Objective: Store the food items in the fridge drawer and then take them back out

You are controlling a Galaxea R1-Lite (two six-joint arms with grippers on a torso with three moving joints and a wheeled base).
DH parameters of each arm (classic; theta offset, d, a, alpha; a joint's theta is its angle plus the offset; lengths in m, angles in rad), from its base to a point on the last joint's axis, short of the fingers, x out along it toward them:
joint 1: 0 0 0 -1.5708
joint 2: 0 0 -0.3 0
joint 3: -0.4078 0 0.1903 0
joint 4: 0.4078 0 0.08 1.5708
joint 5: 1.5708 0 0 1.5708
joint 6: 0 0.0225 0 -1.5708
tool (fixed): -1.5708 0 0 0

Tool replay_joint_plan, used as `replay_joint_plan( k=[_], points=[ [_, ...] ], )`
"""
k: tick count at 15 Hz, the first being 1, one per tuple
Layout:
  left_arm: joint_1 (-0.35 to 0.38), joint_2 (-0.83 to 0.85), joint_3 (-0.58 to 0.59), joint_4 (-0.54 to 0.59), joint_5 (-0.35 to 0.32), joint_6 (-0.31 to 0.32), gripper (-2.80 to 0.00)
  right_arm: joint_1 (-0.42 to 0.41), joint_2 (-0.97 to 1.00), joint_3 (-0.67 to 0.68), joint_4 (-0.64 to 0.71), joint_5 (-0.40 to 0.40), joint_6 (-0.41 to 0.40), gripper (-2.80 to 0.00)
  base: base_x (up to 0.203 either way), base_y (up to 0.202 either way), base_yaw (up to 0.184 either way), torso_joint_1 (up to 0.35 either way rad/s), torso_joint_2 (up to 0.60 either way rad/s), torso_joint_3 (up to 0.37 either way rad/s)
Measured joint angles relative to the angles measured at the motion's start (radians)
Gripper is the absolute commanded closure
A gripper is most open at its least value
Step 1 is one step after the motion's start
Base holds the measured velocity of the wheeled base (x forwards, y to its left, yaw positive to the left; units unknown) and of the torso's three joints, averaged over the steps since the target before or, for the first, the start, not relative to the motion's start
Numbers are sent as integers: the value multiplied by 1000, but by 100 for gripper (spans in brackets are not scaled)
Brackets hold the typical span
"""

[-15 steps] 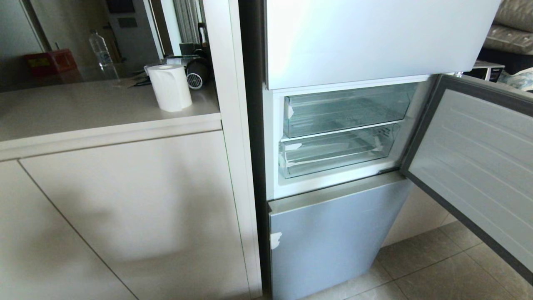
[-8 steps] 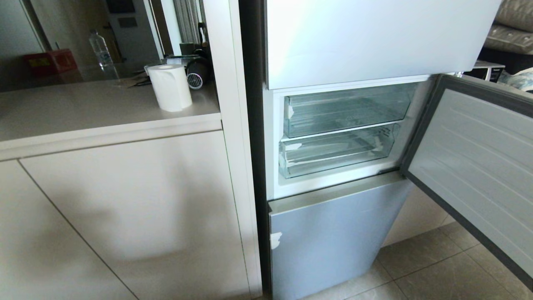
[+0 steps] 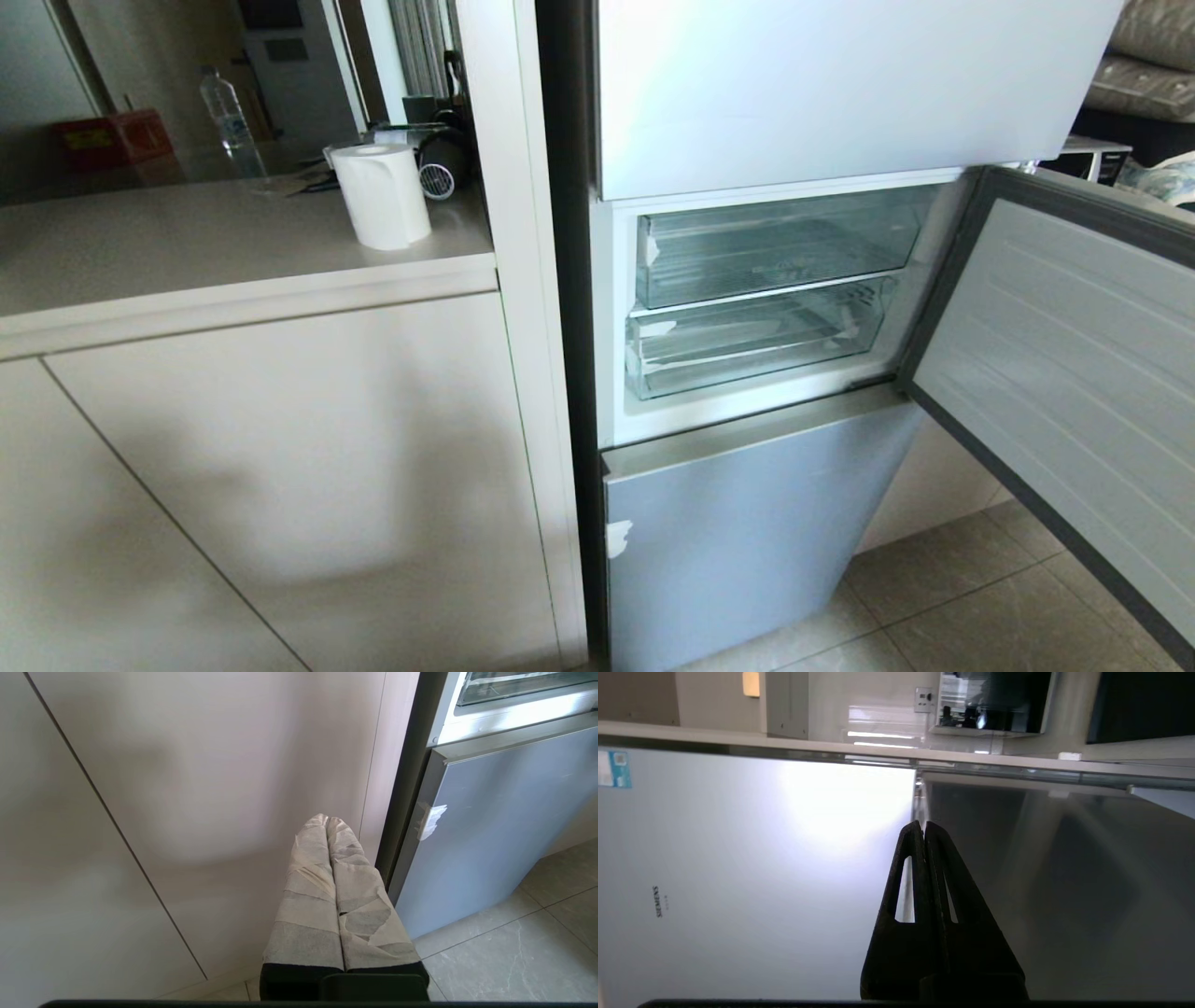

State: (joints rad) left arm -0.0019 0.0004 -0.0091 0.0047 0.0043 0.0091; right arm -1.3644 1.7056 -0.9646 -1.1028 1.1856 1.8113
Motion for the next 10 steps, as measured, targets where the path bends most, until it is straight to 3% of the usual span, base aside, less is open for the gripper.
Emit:
replay_joint_plan(
  k=[7, 10],
  points=[
    [0, 0, 0, 0, 0, 0, 0, 21, -57, -136, -246, -5, 322, 0, 0, 0, 0, 0, 0, 0],
    [0, 0, 0, 0, 0, 0, 0, 21, -63, -150, -263, -8, 332, 0, 0, 0, 0, 0, 0, 0]
  ],
)
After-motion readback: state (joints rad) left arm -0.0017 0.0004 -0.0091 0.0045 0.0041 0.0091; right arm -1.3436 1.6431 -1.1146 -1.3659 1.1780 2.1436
